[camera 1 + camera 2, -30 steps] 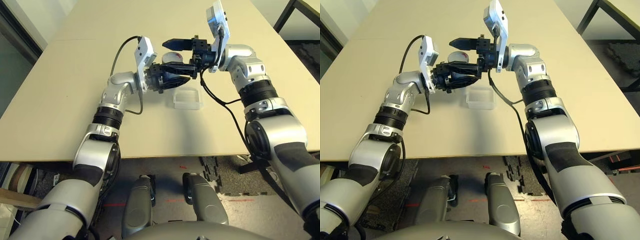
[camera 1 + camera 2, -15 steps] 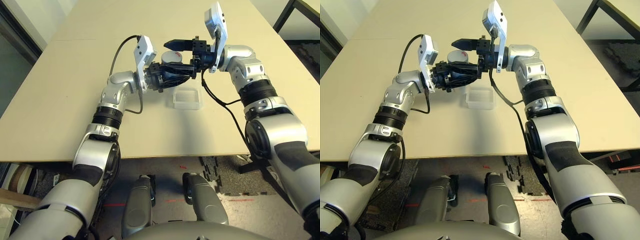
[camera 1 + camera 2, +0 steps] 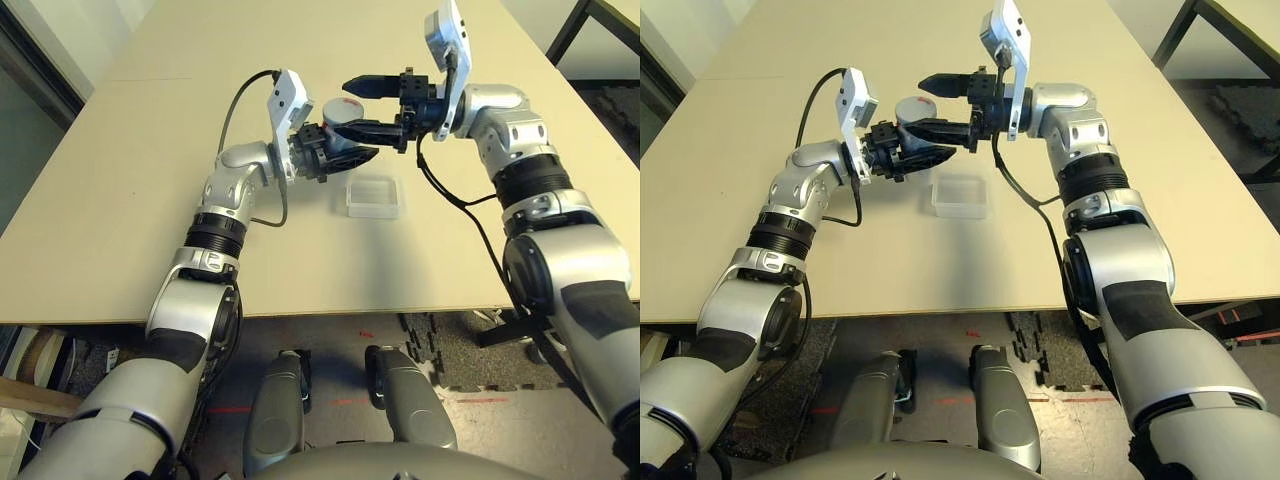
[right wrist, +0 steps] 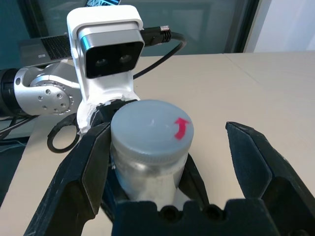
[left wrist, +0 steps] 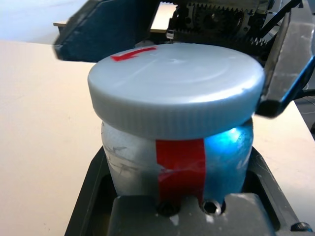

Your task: Pour the medicine from the bottle into the box.

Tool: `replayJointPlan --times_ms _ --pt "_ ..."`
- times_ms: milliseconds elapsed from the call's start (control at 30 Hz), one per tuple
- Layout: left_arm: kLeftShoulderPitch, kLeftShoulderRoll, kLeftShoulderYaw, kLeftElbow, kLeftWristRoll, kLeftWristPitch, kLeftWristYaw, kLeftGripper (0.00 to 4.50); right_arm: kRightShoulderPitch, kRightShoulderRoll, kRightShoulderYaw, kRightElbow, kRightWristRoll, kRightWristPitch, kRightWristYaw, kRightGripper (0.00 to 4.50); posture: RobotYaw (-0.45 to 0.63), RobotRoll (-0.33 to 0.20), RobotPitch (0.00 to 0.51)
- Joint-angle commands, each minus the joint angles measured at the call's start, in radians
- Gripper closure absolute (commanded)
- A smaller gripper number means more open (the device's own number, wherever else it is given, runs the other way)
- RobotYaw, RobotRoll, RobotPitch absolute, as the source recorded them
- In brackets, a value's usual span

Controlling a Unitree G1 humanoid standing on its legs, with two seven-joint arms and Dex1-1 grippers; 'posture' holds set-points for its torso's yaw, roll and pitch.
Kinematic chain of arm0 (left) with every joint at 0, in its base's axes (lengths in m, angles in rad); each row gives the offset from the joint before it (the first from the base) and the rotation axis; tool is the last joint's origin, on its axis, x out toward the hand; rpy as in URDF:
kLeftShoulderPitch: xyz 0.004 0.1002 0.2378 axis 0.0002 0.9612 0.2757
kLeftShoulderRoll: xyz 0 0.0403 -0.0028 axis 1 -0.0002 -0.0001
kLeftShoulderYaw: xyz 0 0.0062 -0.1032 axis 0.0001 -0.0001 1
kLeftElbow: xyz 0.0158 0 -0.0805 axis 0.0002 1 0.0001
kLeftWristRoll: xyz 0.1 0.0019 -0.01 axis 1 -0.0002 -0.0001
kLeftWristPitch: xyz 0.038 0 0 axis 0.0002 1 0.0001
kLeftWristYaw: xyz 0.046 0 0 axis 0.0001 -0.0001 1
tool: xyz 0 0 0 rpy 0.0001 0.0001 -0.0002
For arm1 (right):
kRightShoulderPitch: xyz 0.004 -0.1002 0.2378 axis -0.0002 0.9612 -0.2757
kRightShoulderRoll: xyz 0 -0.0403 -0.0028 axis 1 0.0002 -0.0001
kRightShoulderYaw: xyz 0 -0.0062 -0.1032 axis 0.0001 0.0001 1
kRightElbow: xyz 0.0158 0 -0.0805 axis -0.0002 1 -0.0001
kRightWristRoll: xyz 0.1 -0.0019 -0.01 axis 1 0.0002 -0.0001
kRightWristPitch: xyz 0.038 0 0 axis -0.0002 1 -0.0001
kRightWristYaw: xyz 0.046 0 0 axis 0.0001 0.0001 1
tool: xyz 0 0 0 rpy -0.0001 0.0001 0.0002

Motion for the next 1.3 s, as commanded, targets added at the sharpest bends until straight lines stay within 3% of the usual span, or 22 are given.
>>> replayJointPlan --times_ms 33,433,867,1300 --pt "0.013 -0.002 -0.012 -0.018 -0.008 -0.012 -0.042 1.93 0.021 -0.076 -0.046 -0.004 -0.004 0.022 -0.036 0.00 -0.10 0.000 0.153" --pt "0.009 0.001 -0.005 0.000 -0.002 -0.021 -0.042 1.93 0.068 -0.118 -0.033 -0.111 0.027 0.120 0.107 0.00 -0.10 0.000 0.152" --pt "-0.006 -0.014 -0.012 0.011 0.003 -0.024 -0.042 1.93 0.049 0.021 -0.028 -0.162 0.031 0.121 0.020 0.00 -0.10 0.000 0.149" --pt "0.000 -0.015 -0.014 0.000 0.004 -0.022 -0.044 1.93 0.025 0.073 -0.026 -0.111 0.007 0.067 -0.052 0.00 -0.10 0.000 0.150"
